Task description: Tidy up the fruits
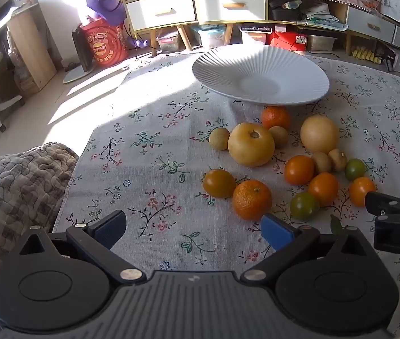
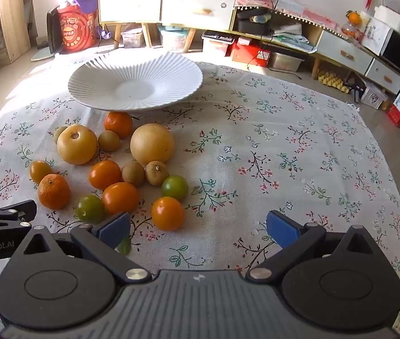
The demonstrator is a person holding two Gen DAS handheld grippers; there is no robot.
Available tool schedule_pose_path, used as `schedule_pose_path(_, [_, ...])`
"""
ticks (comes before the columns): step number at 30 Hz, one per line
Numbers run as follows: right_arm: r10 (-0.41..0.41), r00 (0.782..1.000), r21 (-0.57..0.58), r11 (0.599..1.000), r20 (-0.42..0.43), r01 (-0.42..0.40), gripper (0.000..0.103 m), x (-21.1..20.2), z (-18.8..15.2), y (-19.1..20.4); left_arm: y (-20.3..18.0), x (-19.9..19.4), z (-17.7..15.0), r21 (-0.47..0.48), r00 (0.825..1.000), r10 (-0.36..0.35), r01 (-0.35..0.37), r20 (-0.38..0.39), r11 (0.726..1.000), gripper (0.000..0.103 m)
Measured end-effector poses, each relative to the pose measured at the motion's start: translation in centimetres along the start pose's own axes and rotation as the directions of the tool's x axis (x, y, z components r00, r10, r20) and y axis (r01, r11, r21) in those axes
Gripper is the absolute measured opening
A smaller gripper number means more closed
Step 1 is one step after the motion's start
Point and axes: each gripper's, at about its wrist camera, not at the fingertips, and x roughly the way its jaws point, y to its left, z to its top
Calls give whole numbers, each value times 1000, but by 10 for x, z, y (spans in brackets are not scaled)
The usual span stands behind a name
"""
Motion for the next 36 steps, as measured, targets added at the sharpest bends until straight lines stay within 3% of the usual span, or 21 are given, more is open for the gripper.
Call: schedule_pose_path(36, [-2, 1000, 0, 1000, 1, 2, 103, 0, 1, -1, 1, -1, 0, -7, 1000, -5, 5, 14, 1000, 93])
